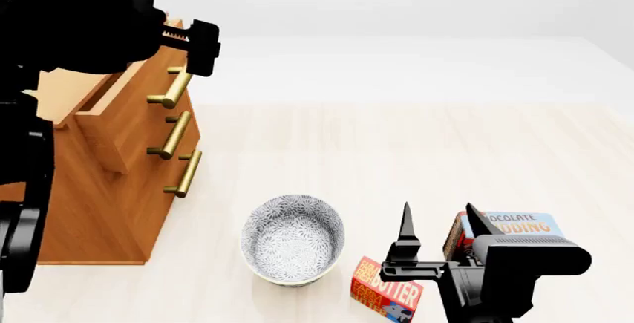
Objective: Put the butter at the back in the top drawer of the cabinet and close it.
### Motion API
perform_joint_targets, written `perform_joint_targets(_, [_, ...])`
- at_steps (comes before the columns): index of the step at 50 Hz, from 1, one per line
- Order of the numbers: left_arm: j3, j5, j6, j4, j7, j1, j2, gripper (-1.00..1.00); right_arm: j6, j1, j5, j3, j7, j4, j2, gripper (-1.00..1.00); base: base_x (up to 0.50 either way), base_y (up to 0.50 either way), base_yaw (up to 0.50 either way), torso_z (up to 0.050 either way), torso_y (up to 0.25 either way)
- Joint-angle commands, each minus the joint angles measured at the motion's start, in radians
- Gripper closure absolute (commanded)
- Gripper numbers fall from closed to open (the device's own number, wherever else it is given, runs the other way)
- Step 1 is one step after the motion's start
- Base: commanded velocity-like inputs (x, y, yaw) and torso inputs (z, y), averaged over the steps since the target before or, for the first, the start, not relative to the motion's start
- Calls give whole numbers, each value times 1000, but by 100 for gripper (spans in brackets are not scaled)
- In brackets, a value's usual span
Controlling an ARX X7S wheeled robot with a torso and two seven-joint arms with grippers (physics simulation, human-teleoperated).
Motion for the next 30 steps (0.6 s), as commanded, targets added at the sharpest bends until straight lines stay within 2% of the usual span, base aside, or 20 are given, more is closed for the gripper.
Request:
perform_joint_targets(1, [54,20,36,-100,25,-24,11,-100,-2,0,5,-3,4,-1,4,-100,0,0,0,0,0])
perform_joint_targets(30, [154,79,117,-267,79,-43,36,-100,-6,1,16,-9,16,-3,15,-100,0,0,0,0,0])
